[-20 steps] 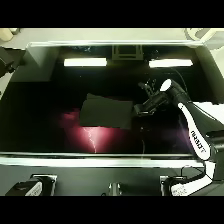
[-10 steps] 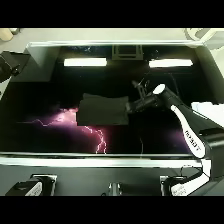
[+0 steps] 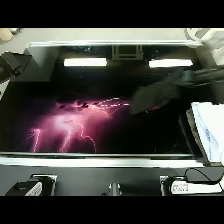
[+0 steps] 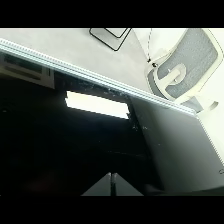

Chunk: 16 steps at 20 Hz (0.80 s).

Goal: Fold the shirts.

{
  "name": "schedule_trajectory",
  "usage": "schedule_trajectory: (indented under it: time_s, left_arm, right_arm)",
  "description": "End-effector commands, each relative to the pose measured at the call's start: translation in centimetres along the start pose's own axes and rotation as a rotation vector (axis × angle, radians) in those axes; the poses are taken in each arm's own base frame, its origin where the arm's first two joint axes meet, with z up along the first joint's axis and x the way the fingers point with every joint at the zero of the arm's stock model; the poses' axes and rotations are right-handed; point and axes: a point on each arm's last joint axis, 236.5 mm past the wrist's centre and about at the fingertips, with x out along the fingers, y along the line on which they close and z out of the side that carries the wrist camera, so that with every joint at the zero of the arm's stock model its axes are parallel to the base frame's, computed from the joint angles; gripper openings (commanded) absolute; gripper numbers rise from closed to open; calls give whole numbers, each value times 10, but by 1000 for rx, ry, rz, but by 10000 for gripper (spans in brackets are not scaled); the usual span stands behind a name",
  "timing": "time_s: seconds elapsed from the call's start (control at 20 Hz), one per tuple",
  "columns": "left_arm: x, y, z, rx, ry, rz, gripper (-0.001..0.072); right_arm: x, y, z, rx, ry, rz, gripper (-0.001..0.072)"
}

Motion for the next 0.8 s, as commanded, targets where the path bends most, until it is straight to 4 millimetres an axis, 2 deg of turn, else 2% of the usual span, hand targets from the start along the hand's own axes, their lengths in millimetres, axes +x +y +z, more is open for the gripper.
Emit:
schedule_trajectory:
  time_s: [0.0, 0.2, 0.3, 0.6, 0.75]
  left_arm:
    - [0, 0, 0, -1, 1, 0, 25]
    - [0, 0, 0, 0, 1, 0, 25]
    - [0, 0, 0, 0, 0, 0, 24]
    - [0, 0, 0, 26, 0, 0, 24]
    - [0, 0, 0, 27, 0, 0, 24]
  right_arm:
    - [-107, -72, -27, 107, -61, -231, 14]
    - [-189, -131, -49, 290, -217, -386, 14]
    - [-215, -140, -66, 367, -248, -412, 14]
    - [-257, -134, -129, 489, -160, -503, 14]
    - [-273, -148, -159, 598, -118, -596, 14]
